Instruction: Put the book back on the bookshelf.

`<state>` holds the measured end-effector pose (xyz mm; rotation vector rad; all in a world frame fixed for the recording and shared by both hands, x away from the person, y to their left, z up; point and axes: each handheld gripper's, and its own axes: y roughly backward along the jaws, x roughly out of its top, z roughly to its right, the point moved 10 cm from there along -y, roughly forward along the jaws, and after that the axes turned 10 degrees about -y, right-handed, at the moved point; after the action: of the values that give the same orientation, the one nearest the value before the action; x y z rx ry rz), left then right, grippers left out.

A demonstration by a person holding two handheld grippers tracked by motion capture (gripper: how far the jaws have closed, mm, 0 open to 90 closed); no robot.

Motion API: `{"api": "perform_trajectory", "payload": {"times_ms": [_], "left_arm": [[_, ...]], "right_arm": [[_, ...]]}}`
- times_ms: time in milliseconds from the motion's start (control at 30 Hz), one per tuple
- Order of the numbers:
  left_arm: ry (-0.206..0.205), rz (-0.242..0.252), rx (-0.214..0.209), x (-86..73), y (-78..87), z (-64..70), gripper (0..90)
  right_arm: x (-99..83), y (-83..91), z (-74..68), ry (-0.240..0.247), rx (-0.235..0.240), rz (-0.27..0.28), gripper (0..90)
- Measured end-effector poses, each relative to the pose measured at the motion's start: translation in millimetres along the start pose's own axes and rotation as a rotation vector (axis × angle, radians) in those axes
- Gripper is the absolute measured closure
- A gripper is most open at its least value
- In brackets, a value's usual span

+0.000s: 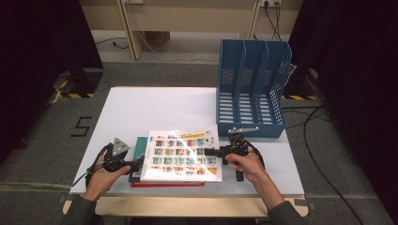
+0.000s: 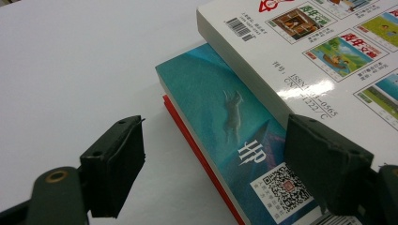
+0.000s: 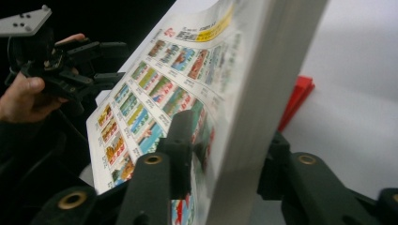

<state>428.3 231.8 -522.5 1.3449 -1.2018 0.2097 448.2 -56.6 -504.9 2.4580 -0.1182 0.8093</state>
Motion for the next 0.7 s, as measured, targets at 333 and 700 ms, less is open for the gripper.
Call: {"api": "perform_trajectory", "payload": {"times_ms": [333,700], "left_arm": [[0.041,0.043,-0.046,2.7,1.5,-1.7,13.2],[0.12,0.018,0.032,-18.8,4.8,-41.6,14.7]], "right_arm": [[21.5,9.7,-23.6,0.114,-0.026,0.033,73.0],[58.4,51.2,-50.1,0.208,-0.104,0.017,73.3]]}}
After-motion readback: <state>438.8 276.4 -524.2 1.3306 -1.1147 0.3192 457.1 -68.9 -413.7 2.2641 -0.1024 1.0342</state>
